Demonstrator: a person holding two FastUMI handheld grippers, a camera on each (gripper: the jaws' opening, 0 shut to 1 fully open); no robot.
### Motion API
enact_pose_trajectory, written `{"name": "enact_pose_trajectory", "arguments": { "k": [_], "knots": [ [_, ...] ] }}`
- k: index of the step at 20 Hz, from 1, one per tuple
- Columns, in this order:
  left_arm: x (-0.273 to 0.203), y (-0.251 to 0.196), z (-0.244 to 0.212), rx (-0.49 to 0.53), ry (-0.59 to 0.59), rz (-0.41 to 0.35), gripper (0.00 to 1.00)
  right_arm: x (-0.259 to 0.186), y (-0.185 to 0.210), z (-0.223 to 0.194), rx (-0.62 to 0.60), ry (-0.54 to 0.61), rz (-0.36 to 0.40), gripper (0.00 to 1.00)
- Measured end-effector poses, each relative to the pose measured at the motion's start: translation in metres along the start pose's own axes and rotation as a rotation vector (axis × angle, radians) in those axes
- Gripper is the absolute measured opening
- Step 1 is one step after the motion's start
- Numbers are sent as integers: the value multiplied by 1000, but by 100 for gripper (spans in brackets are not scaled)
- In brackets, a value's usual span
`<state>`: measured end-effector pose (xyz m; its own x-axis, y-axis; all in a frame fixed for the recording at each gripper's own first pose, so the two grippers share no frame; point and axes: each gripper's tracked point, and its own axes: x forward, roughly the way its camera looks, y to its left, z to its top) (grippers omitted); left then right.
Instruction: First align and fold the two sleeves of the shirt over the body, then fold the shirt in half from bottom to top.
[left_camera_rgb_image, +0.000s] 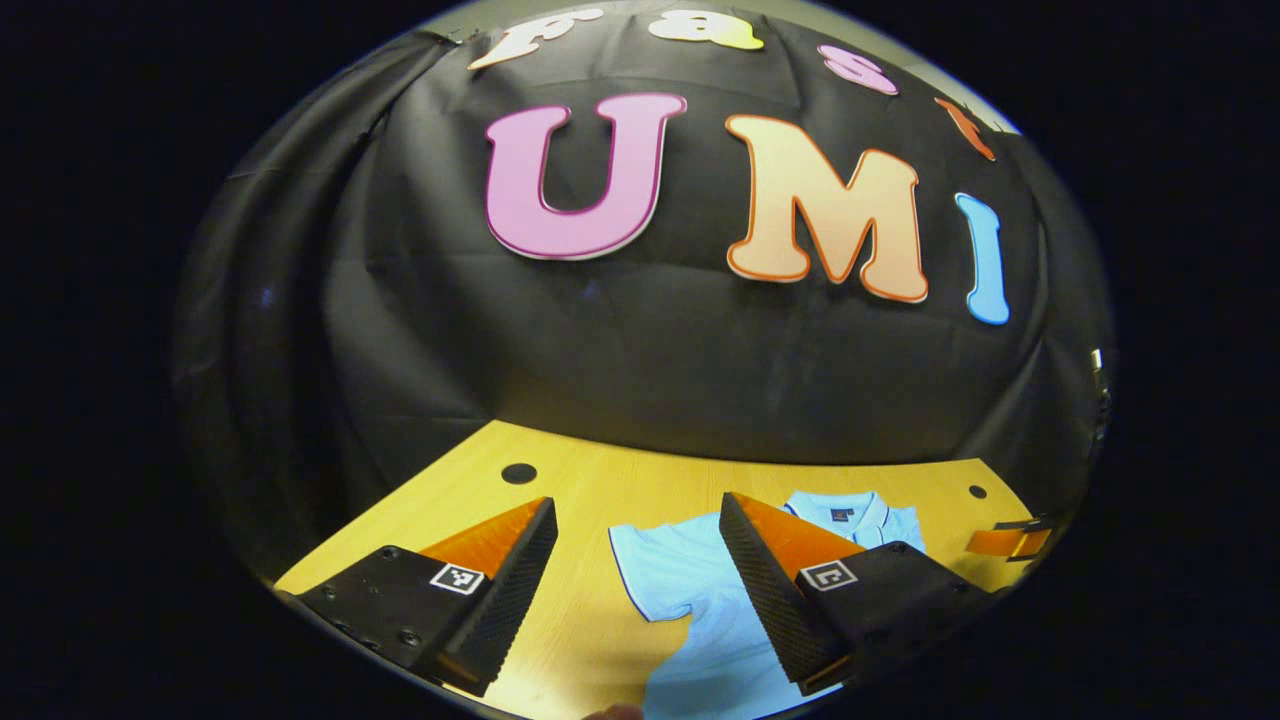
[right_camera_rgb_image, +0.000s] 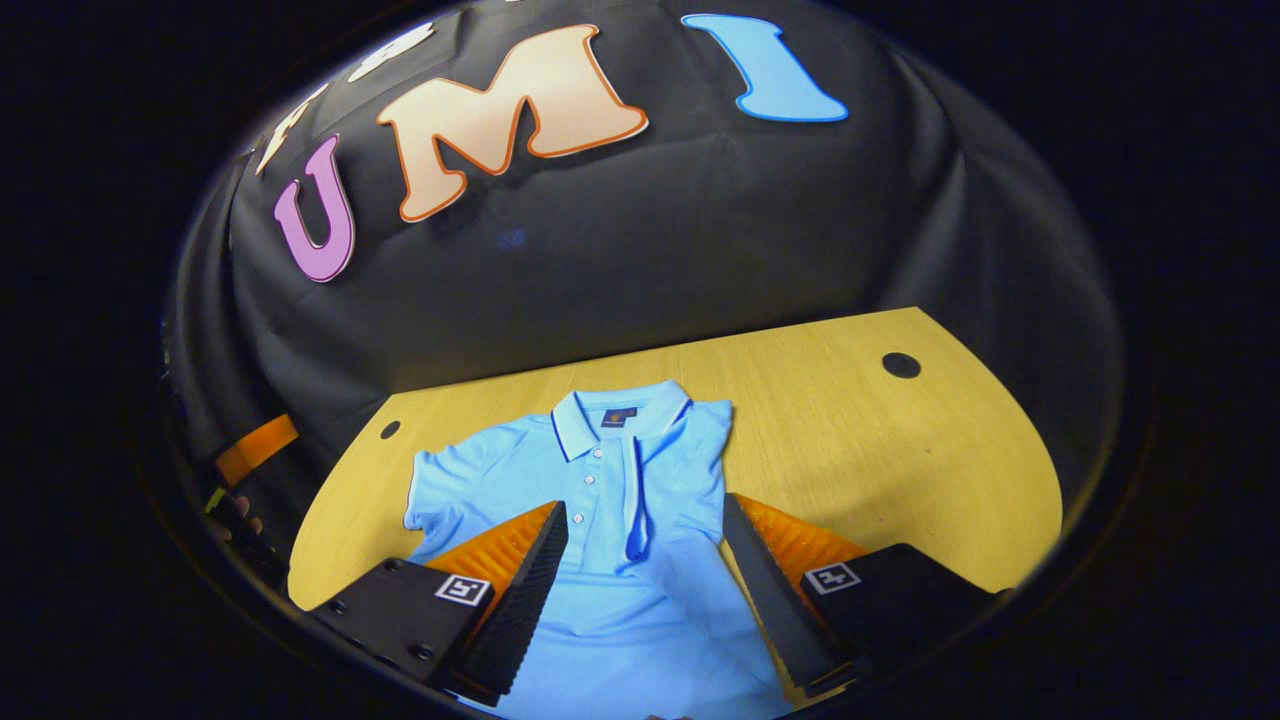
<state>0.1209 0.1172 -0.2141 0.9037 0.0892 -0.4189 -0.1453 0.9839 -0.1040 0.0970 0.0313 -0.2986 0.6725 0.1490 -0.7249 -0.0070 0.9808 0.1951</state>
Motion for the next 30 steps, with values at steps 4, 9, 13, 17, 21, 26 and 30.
{"name": "enact_pose_trajectory", "arguments": {
  "k": [4,9,13,17,21,26,30],
  "knots": [
    [36,-4,-31,-20,65,4,98,-23,-31,-6,13,-8,-46,98],
    [81,-3,-82,10,180,14,98,-40,-62,-39,40,44,-99,98],
    [100,-4,-121,-15,284,16,98,-51,-80,-55,71,77,-128,98],
    [104,0,-147,0,358,41,98,-57,-87,-53,74,68,-141,98],
    [102,-2,-149,21,358,52,98,-61,-85,-60,49,73,-130,98],
    [111,-27,-149,37,355,-18,32,-69,-90,-71,73,80,-130,98],
    [108,-38,-146,38,360,4,0,-80,-105,-74,93,70,-150,98]
  ]
}}
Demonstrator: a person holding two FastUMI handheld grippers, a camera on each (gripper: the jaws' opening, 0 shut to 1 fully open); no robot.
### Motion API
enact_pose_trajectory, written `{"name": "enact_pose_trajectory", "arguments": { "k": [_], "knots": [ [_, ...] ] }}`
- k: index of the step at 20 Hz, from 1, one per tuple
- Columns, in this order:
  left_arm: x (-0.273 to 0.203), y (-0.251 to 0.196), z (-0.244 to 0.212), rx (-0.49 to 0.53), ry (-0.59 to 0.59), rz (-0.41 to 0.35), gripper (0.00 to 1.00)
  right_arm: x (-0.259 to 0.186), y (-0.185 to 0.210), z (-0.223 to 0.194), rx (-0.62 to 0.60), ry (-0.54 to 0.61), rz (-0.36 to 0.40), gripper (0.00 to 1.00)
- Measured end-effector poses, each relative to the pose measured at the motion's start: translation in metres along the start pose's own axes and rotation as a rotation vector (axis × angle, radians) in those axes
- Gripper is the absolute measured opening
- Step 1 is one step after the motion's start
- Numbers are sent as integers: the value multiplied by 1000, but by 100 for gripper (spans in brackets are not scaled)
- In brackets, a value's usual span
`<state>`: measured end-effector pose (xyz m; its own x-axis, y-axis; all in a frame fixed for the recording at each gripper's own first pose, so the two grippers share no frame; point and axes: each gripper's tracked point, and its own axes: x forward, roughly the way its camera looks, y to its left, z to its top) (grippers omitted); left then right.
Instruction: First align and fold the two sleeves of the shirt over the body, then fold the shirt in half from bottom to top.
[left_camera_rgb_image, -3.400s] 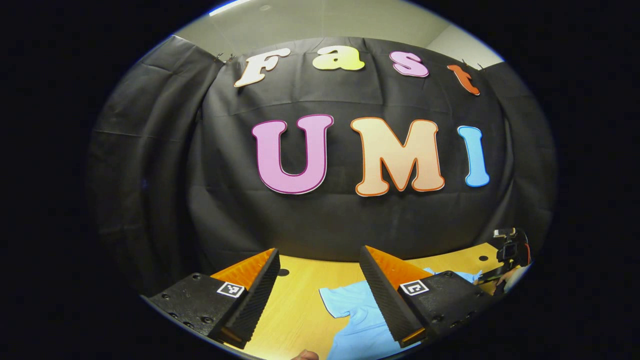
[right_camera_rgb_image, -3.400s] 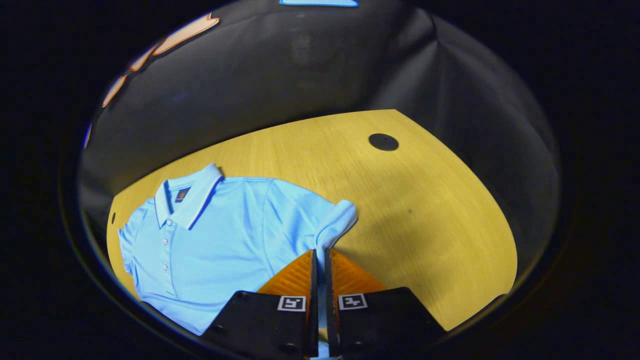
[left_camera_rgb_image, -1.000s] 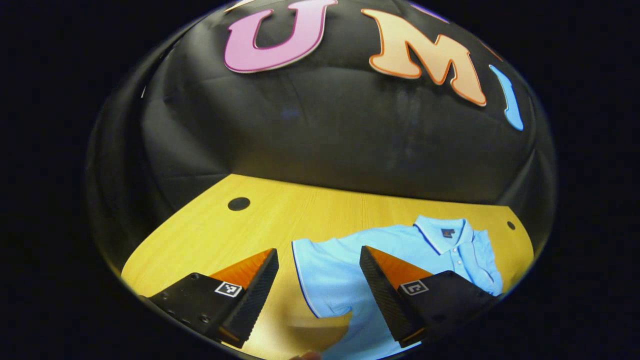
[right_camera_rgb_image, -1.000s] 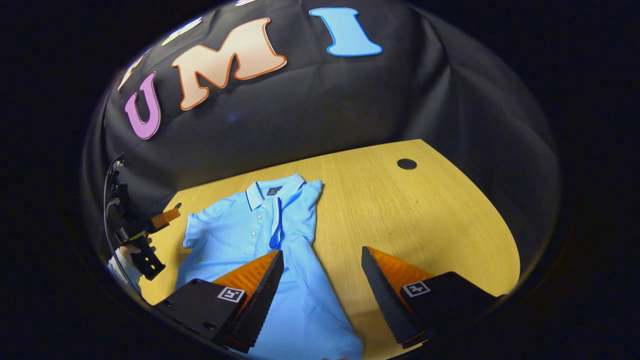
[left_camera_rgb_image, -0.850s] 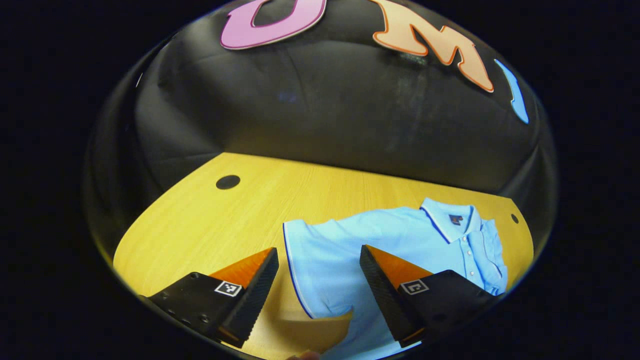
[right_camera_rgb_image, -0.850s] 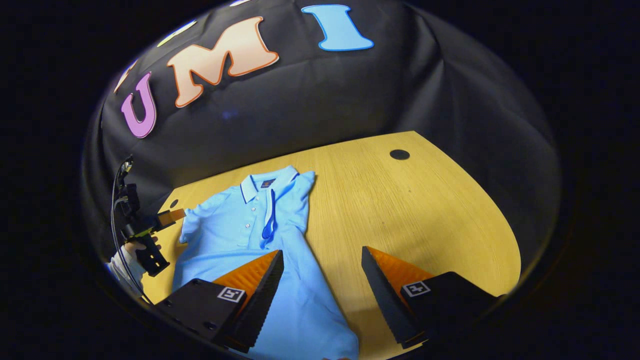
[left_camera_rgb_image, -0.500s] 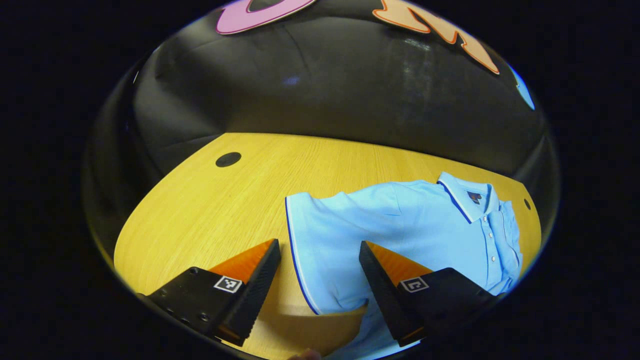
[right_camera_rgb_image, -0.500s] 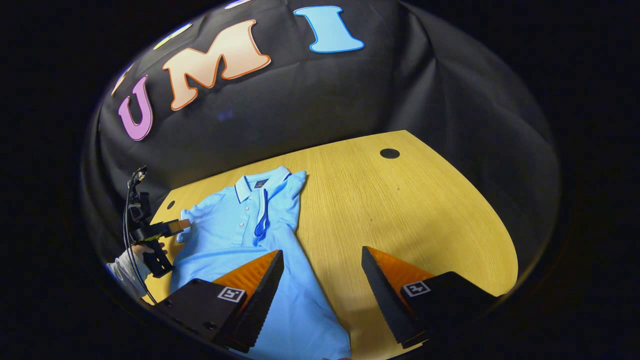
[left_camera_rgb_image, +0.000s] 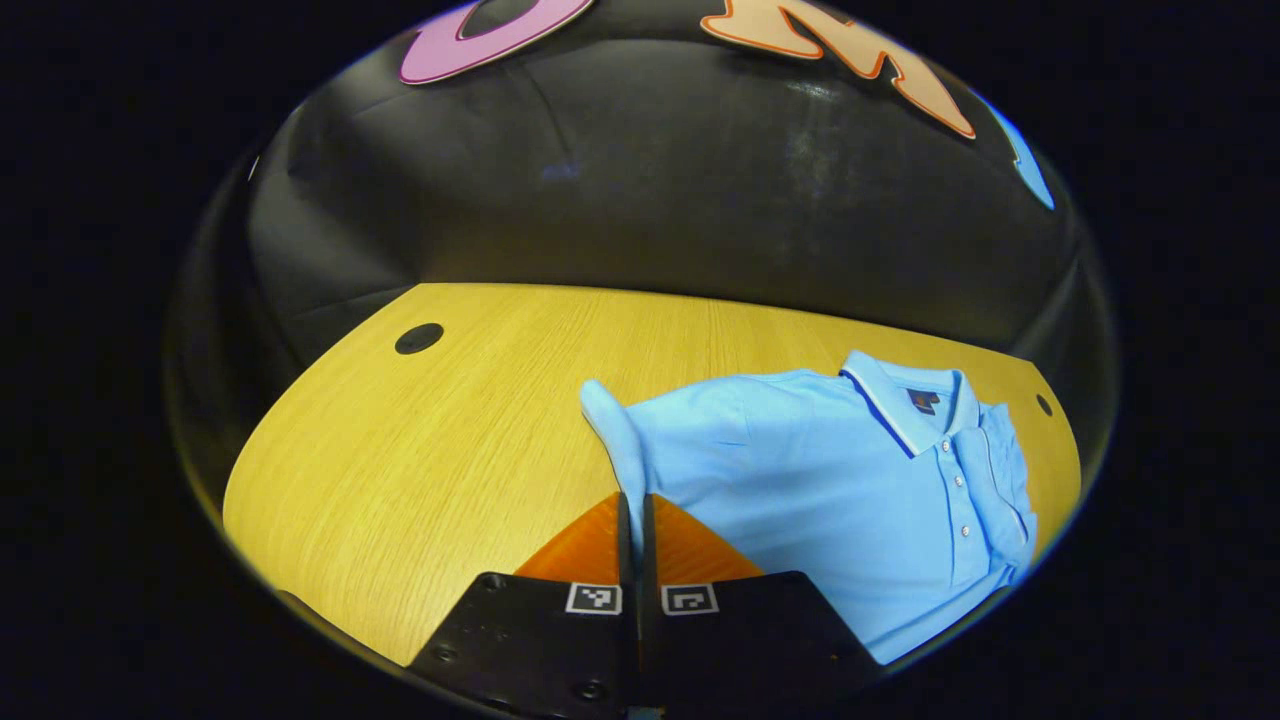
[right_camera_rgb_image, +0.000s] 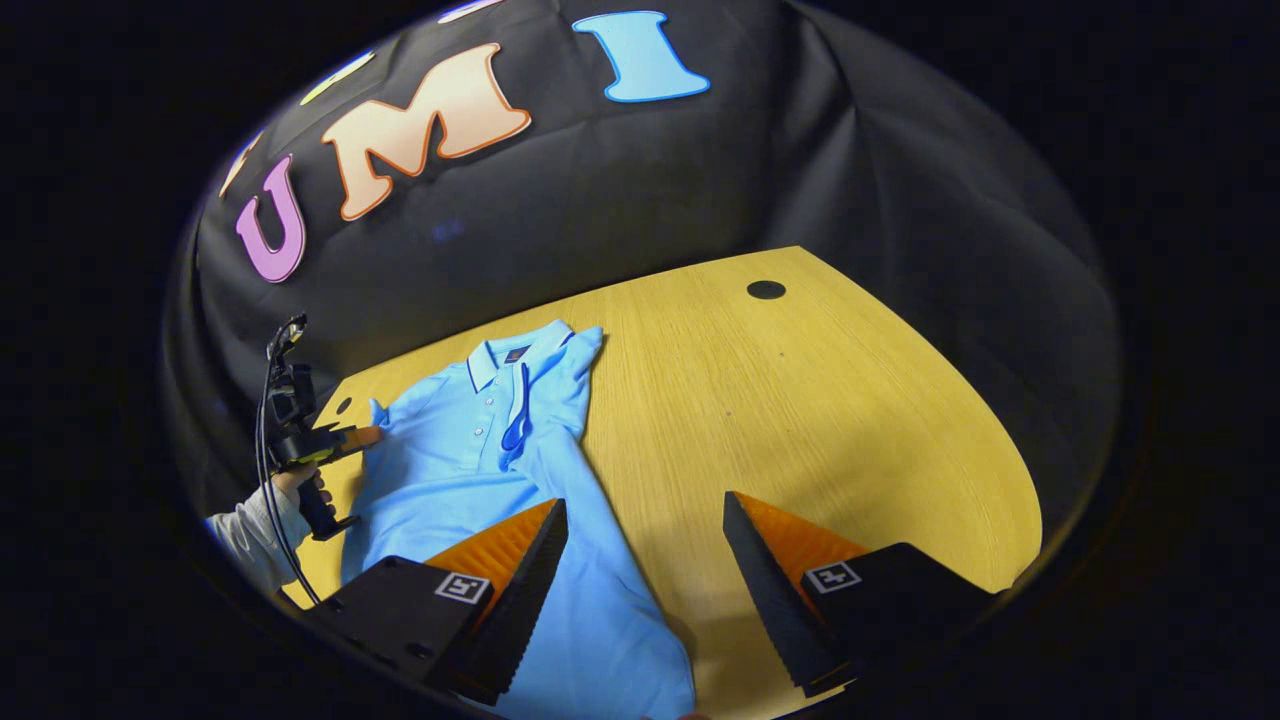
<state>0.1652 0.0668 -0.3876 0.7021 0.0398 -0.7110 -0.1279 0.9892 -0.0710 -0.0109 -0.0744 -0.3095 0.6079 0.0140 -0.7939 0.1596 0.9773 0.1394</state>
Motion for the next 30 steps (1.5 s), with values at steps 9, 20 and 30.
{"name": "enact_pose_trajectory", "arguments": {
  "k": [9,20,30],
  "knots": [
    [-37,-88,44,91,-103,-129,0,-23,-38,9,60,-72,-57,98],
    [-26,-182,-18,249,-8,-261,1,-15,-12,-1,59,-47,-50,98],
    [-96,-132,-6,92,-72,-320,96,-27,23,4,17,-104,-35,98]
  ]
}}
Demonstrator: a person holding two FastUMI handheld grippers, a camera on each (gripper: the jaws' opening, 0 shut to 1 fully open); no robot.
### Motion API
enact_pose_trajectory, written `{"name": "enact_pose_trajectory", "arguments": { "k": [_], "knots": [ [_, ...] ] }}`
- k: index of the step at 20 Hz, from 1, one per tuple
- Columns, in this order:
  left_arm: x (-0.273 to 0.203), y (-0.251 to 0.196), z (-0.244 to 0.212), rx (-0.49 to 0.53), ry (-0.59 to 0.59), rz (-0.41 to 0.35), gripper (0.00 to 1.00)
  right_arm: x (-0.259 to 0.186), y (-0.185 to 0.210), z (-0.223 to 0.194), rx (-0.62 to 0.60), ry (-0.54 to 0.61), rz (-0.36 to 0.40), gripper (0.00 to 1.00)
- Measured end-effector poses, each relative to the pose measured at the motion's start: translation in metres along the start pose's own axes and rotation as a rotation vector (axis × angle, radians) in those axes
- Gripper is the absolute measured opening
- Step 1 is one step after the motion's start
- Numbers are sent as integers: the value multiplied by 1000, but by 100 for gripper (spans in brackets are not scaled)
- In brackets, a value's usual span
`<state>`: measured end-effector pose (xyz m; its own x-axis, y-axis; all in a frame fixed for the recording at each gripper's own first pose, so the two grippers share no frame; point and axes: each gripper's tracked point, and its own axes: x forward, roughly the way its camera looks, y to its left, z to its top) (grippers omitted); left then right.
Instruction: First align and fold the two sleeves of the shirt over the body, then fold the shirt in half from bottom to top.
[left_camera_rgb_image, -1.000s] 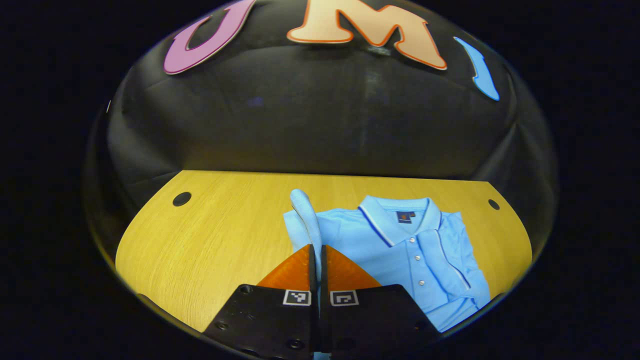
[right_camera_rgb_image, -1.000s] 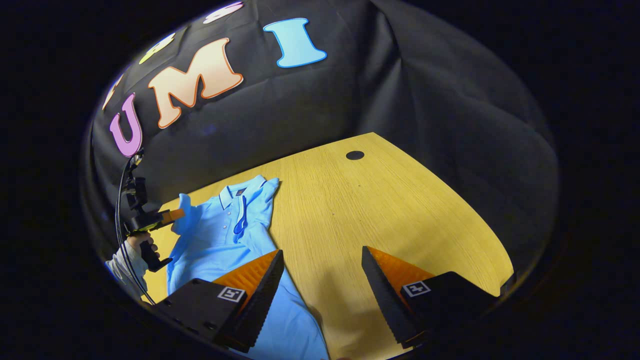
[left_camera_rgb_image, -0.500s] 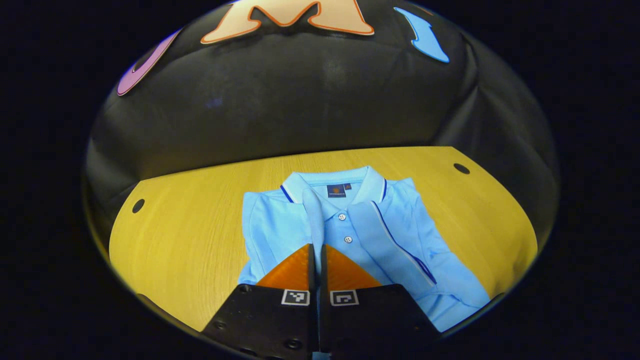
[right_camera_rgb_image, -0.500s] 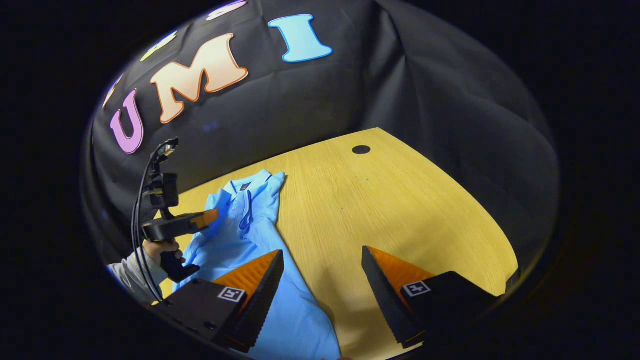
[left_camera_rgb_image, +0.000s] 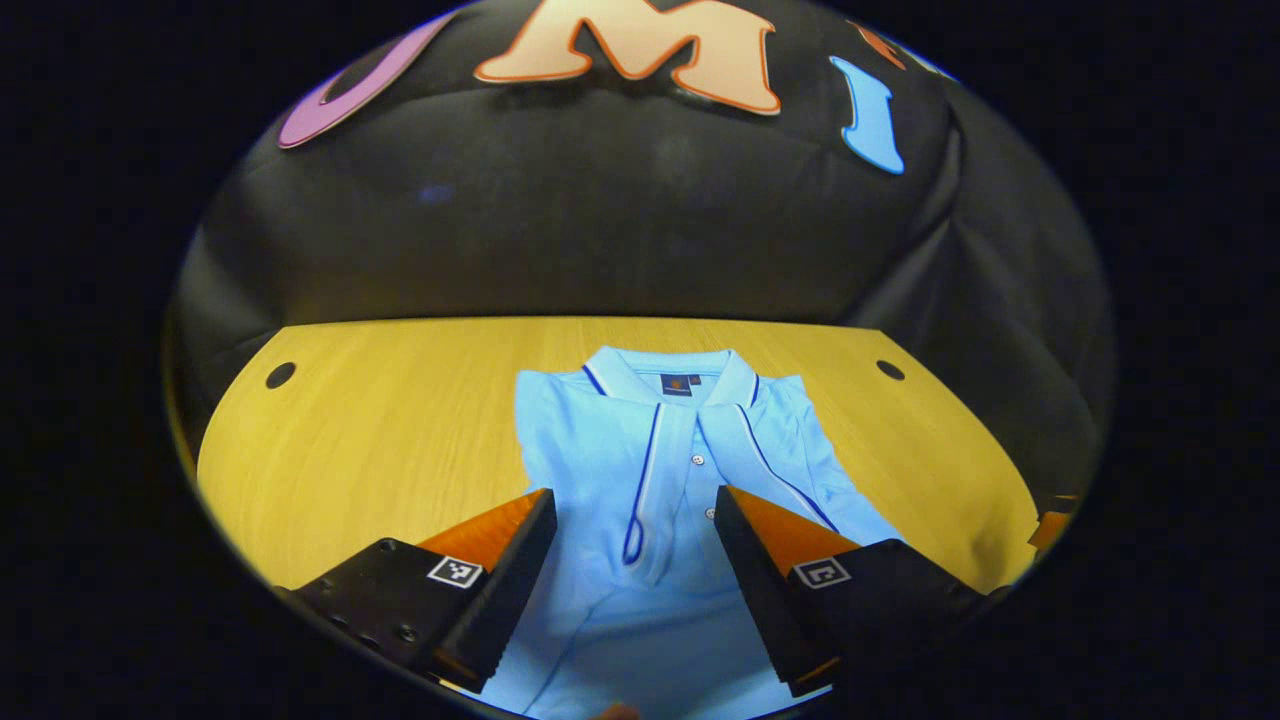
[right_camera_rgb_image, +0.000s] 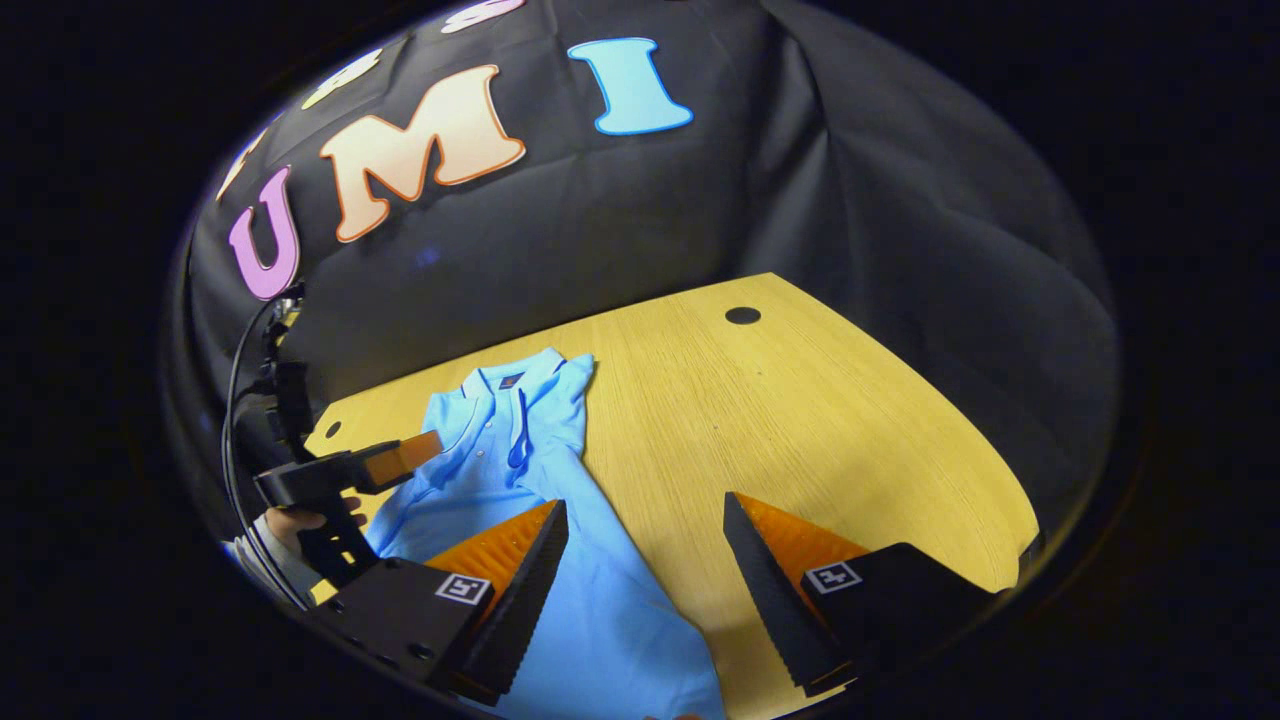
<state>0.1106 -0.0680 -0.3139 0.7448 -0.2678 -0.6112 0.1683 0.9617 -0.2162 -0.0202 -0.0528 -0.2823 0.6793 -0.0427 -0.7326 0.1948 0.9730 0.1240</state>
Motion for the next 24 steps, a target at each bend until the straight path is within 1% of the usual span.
{"name": "enact_pose_trajectory", "arguments": {
  "k": [2,5,7,10,14,16,20,24],
  "knots": [
    [-38,15,1,-9,-28,25,96,-10,6,-5,-32,-1,40,98],
    [-96,35,-4,-25,-66,64,96,-28,10,-15,-78,-8,79,98],
    [-128,49,-14,-1,-71,101,96,-42,13,-25,-92,-9,102,98],
    [-168,51,-36,35,-65,104,96,-60,9,-40,-129,-4,107,98],
    [-208,47,-89,48,-5,97,96,-83,2,-70,-140,15,106,98],
    [-223,50,-117,74,30,111,96,-94,-1,-90,-152,36,104,98],
    [-248,50,-165,96,84,111,96,-110,-11,-125,-180,72,88,98],
    [-261,51,-206,103,135,116,96,-120,-24,-161,-198,121,53,98]
  ]
}}
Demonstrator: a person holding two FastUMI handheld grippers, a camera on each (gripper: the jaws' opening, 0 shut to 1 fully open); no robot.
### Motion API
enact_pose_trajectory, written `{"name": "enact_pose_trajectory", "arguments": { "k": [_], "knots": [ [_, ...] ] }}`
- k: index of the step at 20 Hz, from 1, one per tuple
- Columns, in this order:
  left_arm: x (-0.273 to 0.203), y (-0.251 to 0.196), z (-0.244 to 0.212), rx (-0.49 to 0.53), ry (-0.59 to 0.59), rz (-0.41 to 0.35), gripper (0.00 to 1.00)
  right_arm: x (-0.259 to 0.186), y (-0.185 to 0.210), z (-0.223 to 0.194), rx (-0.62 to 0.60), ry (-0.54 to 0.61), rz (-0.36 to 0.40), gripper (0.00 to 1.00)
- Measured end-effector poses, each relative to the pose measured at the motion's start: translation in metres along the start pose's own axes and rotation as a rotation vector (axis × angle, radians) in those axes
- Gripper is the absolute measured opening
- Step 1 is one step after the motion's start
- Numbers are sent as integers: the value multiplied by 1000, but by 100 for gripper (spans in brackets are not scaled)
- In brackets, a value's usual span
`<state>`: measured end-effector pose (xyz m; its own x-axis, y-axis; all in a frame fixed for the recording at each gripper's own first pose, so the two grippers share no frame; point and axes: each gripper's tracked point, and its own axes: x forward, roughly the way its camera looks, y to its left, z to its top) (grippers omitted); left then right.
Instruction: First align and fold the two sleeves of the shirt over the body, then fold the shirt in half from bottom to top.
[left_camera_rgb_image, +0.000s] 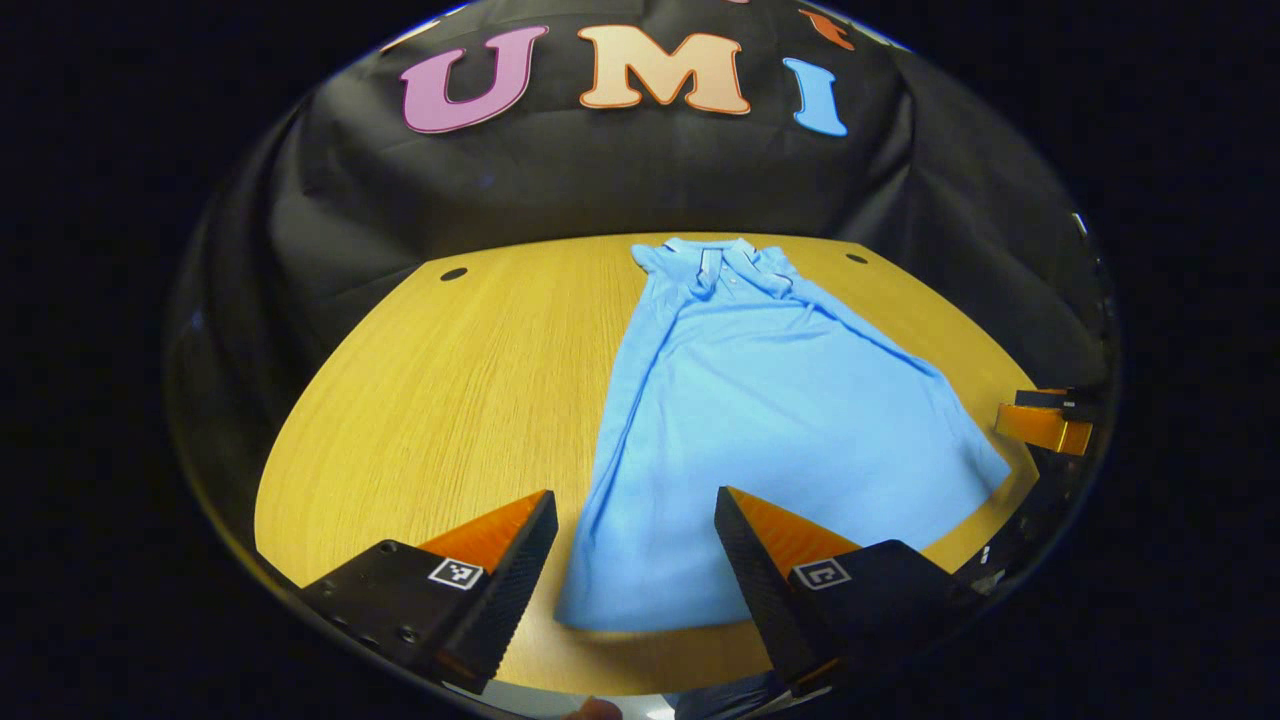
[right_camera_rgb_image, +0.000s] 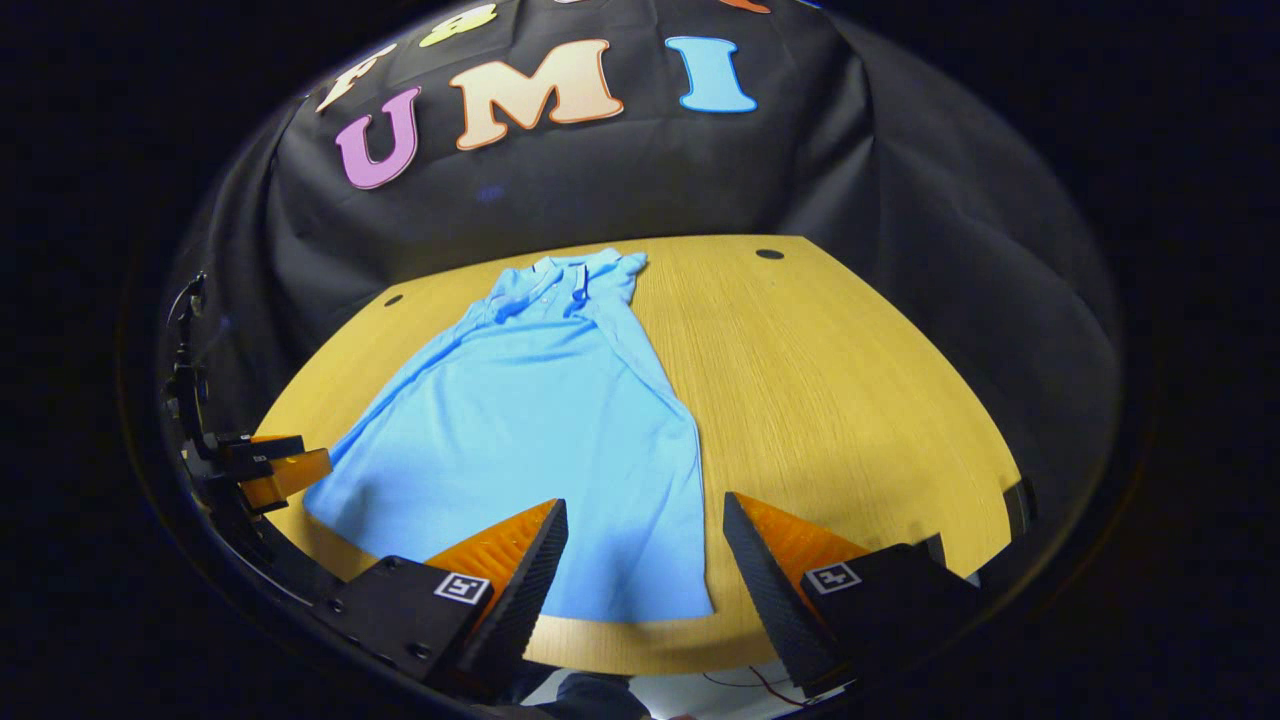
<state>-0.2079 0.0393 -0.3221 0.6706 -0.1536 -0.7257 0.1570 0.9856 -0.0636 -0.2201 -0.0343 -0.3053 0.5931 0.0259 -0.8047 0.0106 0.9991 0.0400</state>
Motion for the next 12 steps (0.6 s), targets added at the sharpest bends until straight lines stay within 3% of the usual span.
{"name": "enact_pose_trajectory", "arguments": {
  "k": [5,12],
  "knots": [
    [5,1,-40,1,57,14,96,3,-2,-34,-28,49,-31,98],
    [5,-5,-39,-4,-3,-4,99,10,-7,-58,-45,103,-61,94]
  ]
}}
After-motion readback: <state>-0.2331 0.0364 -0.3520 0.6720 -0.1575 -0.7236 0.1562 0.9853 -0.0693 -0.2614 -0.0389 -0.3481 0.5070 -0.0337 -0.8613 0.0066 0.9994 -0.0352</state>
